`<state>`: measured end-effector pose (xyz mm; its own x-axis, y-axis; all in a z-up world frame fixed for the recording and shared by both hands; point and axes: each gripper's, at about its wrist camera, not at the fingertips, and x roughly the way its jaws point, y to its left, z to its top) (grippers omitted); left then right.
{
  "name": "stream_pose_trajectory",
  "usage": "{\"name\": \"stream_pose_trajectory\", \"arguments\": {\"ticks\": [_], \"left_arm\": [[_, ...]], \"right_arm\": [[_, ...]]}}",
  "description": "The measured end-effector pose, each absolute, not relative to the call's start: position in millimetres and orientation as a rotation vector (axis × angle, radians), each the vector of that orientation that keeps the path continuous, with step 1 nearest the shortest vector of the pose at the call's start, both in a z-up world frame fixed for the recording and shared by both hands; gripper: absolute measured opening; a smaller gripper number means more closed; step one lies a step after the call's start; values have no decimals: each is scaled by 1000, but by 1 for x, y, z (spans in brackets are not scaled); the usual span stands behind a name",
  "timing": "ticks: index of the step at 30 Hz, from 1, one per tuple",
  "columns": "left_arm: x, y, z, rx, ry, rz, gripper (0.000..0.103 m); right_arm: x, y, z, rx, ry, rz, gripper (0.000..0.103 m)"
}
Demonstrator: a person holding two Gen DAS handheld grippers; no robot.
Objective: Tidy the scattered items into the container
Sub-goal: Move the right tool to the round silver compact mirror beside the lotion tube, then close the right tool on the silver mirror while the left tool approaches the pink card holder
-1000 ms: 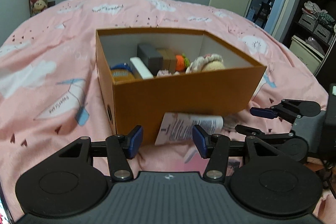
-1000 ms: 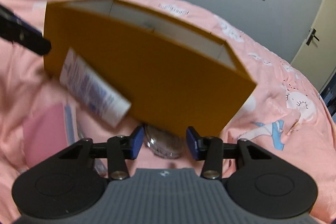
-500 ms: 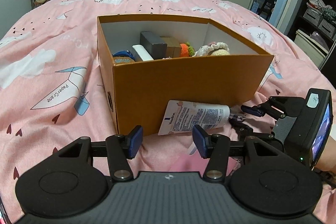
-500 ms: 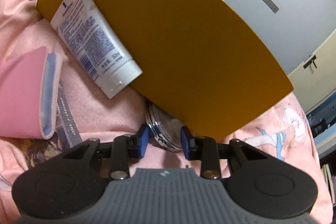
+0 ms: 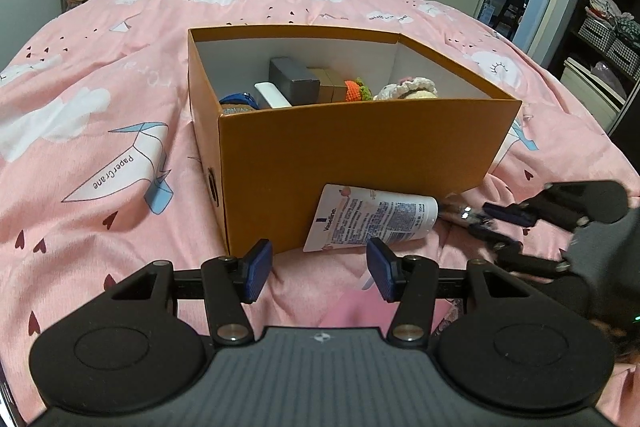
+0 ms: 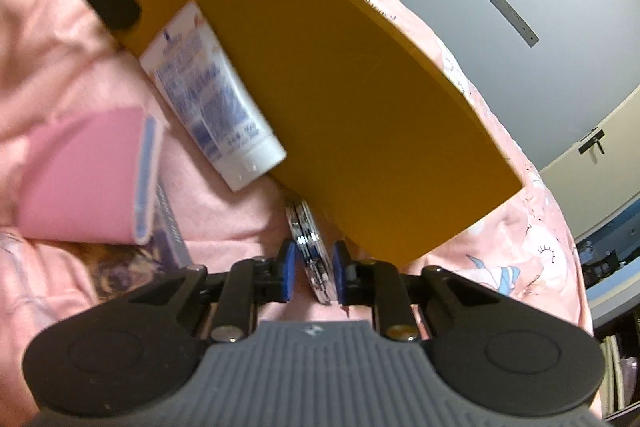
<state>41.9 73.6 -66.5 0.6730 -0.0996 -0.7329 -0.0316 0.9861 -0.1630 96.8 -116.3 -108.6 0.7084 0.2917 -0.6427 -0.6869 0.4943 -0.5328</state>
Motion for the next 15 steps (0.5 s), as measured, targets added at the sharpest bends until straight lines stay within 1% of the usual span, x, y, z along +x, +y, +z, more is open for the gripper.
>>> {"name": "stream_pose_trajectory", "arguments": {"ticks": [2,7,13,15], "left_arm": [[40,74,-66,-171,833,-42,61],[38,72,-65,-166,845,-70,61],[31,68,-74,-115,895,-107,61],[32,65,-81,-90,928,-114,64]], "right_arm": [[95,-122,-92,-814,522,656,15],[100,-136,-54,-606,628,770,15],[117,-156,-48,-418,760,773,15],[127,-156,-53,-364,799,754,15]]}}
